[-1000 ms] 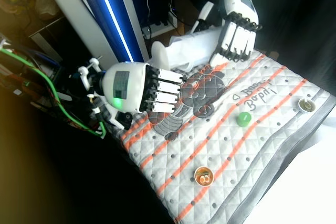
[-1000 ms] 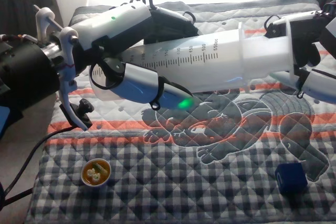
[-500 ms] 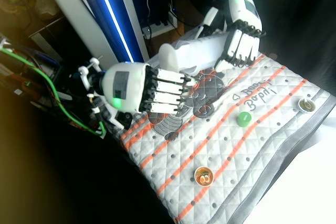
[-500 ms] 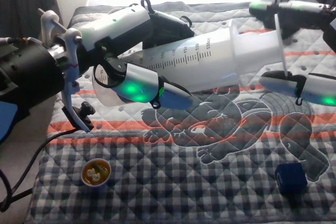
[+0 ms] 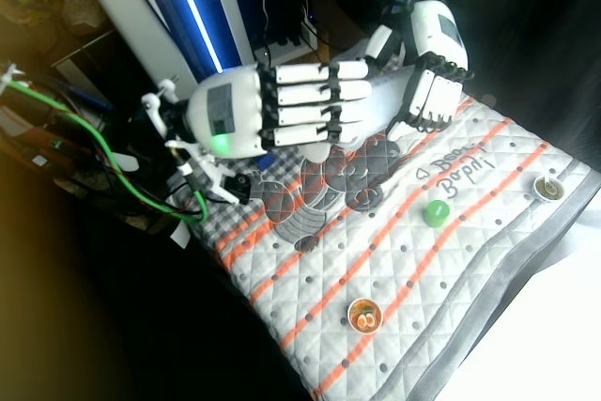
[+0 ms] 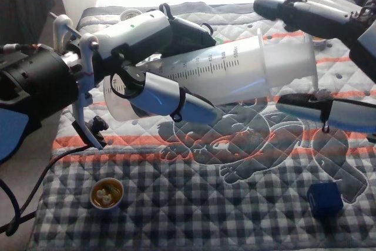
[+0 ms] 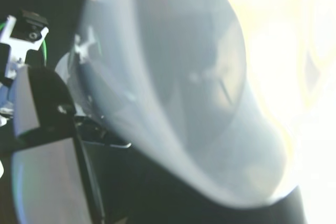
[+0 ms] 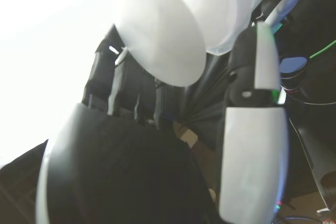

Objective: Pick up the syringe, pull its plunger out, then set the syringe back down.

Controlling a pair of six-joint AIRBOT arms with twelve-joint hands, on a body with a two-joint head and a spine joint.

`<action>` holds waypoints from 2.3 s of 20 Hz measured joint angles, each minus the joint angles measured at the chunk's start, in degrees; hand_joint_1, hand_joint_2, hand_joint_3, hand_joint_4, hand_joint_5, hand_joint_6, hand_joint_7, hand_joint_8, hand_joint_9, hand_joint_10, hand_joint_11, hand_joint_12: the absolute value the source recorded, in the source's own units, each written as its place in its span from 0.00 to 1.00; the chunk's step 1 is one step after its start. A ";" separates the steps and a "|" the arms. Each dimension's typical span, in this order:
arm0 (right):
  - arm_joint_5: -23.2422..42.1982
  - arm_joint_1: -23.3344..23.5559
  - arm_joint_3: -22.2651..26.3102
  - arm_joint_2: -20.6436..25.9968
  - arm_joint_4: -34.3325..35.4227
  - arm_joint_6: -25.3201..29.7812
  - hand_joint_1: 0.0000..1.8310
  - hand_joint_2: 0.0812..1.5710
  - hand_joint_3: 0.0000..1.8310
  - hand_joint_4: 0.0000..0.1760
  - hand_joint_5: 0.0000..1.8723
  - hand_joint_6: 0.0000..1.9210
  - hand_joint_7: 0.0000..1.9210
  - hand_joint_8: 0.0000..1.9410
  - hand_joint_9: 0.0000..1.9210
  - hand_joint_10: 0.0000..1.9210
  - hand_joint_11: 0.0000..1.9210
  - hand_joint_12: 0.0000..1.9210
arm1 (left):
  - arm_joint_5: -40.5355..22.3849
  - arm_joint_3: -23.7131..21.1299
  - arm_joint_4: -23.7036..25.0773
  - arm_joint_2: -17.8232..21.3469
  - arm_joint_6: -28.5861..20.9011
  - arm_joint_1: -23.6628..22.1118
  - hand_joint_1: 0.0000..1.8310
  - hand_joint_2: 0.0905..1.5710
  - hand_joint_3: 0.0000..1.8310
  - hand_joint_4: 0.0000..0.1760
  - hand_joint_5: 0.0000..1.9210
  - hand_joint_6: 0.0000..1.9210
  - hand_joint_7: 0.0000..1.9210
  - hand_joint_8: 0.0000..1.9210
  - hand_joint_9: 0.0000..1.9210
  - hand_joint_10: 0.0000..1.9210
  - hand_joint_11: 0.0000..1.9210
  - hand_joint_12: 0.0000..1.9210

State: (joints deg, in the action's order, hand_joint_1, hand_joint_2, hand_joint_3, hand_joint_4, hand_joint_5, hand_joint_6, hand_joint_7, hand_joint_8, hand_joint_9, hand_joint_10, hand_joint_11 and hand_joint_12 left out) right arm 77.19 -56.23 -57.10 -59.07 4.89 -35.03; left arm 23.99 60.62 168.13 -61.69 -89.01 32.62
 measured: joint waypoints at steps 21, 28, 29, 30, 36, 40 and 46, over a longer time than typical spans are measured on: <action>0.57 -1.18 1.77 4.09 -2.91 0.00 0.68 0.70 0.00 0.00 0.53 0.44 0.51 0.61 0.53 0.57 0.52 0.79 | 3.32 -4.98 0.59 5.31 0.15 2.51 0.65 0.73 0.00 0.00 0.48 0.55 0.43 0.70 0.33 0.76 0.22 1.00; 0.85 -2.29 2.84 7.50 -3.41 -0.42 0.74 0.70 0.00 0.00 0.55 0.37 0.46 0.62 0.48 0.71 0.48 0.83 | 4.48 -5.46 0.00 6.80 0.00 3.65 0.65 0.76 0.00 0.00 0.46 0.61 0.38 0.72 0.32 0.71 0.27 0.97; 0.74 -2.64 2.89 7.78 -3.39 -0.63 0.75 0.69 0.00 0.00 0.58 0.31 0.48 0.57 0.49 0.70 0.49 0.82 | 4.50 -5.46 -0.33 6.97 -0.04 4.04 0.65 0.75 0.00 0.00 0.46 0.61 0.39 0.71 0.33 0.70 0.26 0.95; 0.90 -3.04 3.30 8.17 -2.86 -0.83 0.75 0.69 0.00 0.00 0.59 0.29 0.48 0.58 0.48 0.72 0.47 0.84 | 4.50 -5.46 -0.61 7.13 -0.02 4.17 0.65 0.75 0.00 0.00 0.46 0.54 0.41 0.75 0.36 0.76 0.30 0.97; 3.06 -5.53 4.13 9.81 -1.14 -1.79 0.70 0.70 0.00 0.00 0.60 0.33 0.44 0.69 0.42 0.79 0.43 0.95 | 5.57 -6.16 -1.68 8.41 0.44 5.49 0.65 0.74 0.00 0.00 0.45 0.56 0.43 0.72 0.37 0.73 0.29 0.97; 3.89 -6.71 4.59 10.54 0.46 -2.54 0.68 0.73 0.00 0.00 0.54 0.42 0.41 0.77 0.38 0.89 0.41 1.00 | 5.84 -6.40 -2.69 9.11 0.85 5.95 0.66 0.73 0.00 0.00 0.47 0.53 0.44 0.71 0.37 0.72 0.28 0.97; 4.00 -7.26 4.70 10.91 1.97 -3.30 0.68 0.73 0.00 0.00 0.53 0.44 0.41 0.77 0.39 0.87 0.41 0.99 | 5.84 -6.40 -3.74 9.73 1.36 6.25 0.65 0.74 0.00 0.00 0.46 0.56 0.43 0.70 0.36 0.70 0.27 0.95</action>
State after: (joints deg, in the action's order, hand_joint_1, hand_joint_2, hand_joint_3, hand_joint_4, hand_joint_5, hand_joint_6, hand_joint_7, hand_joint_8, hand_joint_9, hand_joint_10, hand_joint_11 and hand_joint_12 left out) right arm 81.19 -63.48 -52.40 -48.16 6.85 -38.33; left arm 29.82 54.22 164.40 -51.96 -87.66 38.87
